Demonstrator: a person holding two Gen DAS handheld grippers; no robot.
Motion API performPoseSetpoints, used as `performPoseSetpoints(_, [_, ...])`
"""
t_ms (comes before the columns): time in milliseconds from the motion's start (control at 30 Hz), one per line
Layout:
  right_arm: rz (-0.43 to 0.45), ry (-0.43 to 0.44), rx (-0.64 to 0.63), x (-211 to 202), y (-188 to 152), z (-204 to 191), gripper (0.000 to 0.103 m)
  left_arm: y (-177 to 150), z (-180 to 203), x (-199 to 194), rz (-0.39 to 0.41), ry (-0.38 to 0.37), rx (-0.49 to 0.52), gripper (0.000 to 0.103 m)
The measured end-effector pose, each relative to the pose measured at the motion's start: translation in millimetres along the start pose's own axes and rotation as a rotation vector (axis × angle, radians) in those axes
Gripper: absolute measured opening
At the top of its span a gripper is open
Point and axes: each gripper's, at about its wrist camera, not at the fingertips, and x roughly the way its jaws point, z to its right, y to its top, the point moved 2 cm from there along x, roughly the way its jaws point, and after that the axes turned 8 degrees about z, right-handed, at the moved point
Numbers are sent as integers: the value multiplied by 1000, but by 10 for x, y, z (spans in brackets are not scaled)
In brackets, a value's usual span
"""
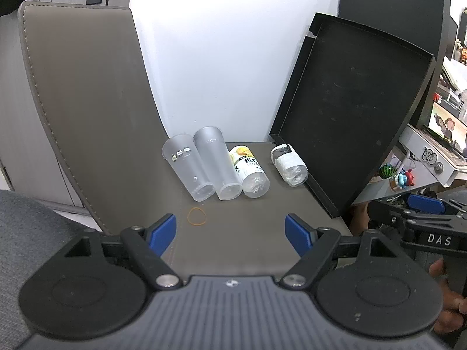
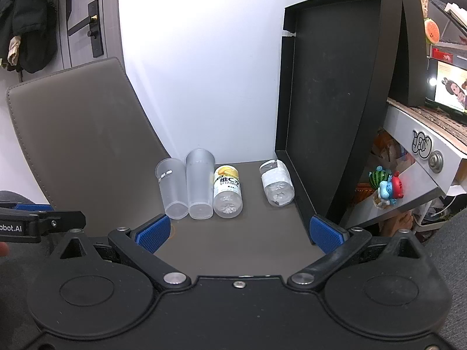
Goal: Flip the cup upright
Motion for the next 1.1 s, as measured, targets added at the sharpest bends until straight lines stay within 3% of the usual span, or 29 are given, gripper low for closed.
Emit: performPoseSetpoints(1100, [-2, -12, 10, 7, 4, -4, 103, -1, -48, -31, 12, -11, -11, 81])
